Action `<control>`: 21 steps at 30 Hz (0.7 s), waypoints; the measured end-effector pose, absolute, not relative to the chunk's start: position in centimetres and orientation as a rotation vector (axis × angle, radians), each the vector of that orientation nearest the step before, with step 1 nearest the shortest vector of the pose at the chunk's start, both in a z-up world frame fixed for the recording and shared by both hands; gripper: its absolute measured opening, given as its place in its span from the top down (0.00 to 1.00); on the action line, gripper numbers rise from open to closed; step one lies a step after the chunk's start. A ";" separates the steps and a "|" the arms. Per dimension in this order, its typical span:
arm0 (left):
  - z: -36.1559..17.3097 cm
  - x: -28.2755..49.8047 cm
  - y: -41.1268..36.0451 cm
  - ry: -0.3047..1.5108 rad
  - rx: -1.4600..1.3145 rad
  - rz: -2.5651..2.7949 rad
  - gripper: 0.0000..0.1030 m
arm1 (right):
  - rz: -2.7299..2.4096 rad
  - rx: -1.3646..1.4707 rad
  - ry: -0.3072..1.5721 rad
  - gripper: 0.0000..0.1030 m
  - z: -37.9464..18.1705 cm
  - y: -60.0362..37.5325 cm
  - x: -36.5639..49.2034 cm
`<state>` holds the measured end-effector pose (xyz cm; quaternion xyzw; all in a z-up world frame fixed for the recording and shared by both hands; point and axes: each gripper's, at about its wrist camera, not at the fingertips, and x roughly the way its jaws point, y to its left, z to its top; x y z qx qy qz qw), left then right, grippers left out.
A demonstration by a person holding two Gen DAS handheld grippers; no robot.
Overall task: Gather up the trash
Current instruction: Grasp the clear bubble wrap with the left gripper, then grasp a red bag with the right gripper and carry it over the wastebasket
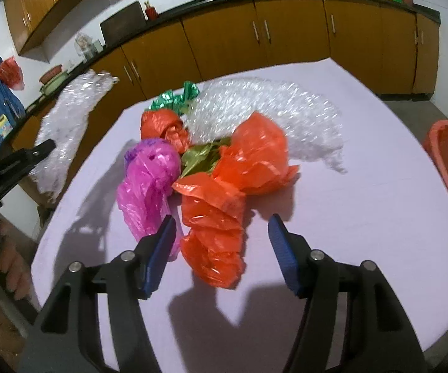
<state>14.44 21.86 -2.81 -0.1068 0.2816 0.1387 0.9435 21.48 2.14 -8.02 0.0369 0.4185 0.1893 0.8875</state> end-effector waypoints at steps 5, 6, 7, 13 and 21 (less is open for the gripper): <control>-3.6 14.0 22.8 0.594 -0.246 0.285 0.92 | 0.385 0.070 0.917 0.63 -9.1 3.3 22.5; -3.8 13.9 23.0 0.596 -0.249 0.283 0.92 | 0.384 0.058 0.916 0.68 -9.2 3.5 22.5; -3.8 13.8 23.0 0.597 -0.252 0.280 0.91 | 0.382 0.046 0.909 0.70 -9.2 3.6 22.5; -3.7 13.5 22.4 0.592 -0.263 0.249 0.91 | 0.371 0.056 0.891 0.78 -8.5 1.9 21.7; -2.5 13.4 19.1 0.577 -0.261 0.177 0.91 | 0.363 0.048 0.808 0.79 -5.8 -1.5 19.3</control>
